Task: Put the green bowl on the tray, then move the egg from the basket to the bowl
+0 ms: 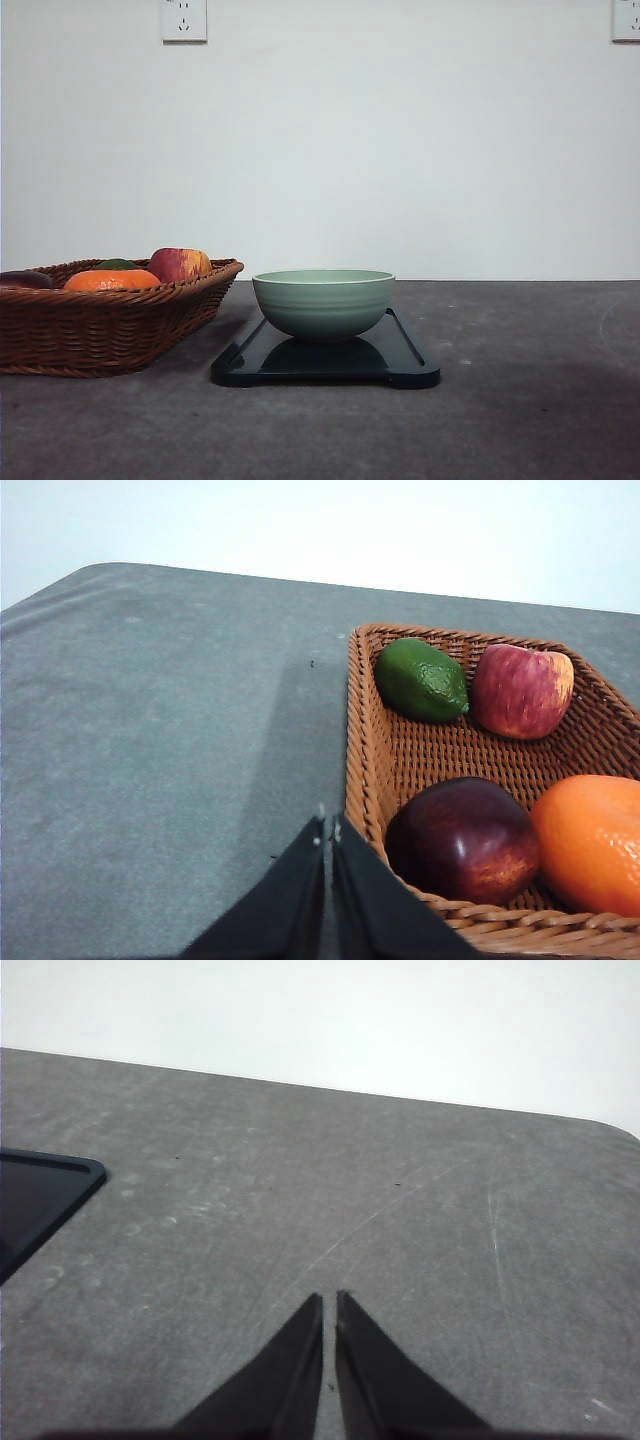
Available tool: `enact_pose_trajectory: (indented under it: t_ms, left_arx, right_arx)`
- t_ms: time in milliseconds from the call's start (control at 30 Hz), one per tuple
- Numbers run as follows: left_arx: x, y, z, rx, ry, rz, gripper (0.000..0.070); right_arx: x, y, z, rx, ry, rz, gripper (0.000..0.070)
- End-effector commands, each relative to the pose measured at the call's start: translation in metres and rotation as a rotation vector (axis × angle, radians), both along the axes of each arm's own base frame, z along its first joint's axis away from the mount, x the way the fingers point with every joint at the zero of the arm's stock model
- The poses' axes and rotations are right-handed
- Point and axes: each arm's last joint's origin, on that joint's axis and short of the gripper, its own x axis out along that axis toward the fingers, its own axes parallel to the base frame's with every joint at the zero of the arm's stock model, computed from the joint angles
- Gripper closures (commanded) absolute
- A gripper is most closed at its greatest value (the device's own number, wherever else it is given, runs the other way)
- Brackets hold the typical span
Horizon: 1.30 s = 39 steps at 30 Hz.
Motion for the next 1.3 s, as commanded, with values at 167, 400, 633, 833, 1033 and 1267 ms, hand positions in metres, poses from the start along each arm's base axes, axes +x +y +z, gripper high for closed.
enact_pose_trajectory:
  t_ms: [167,400,633,833,1033,1267]
  left_arx:
    - [0.0008,0.0002,-0.0070,-0.002,0.024,0.003,0.0700]
    - [0.0008,0.0002,-0.0070,-0.002,0.025,0.003,0.0700]
    - [0.0008,0.0002,-0.0070,-0.002,0.024,0.003,0.0700]
    - [0.0008,0.0002,-0.0070,-0.002,0.024,0.003,0.0700]
    - [0.0008,0.0001,-0.0070,-0.002,0.024,0.003,0.0700]
    - [0.0008,0.0002,-0.0070,-0.002,0.025,0.003,0.0700]
  right_arx:
    - [0.0003,0.0000,-0.0002,0.013,-0.008,-0.002,0.0685]
    - [0.0003,0.0000,-0.0002,0.013,-0.008,-0.002,0.0685]
    - [0.0003,0.0000,-0.0002,0.013,-0.008,-0.002,0.0685]
    - [0.0003,0.0000,-0.0002,0.013,-0.008,-0.002,0.0685]
    - [0.0003,0.0000,-0.0002,0.013,-0.008,-0.002,0.0685]
    - [0.0003,0.0000,-0.0002,0.013,-0.008,-0.002,0.0685]
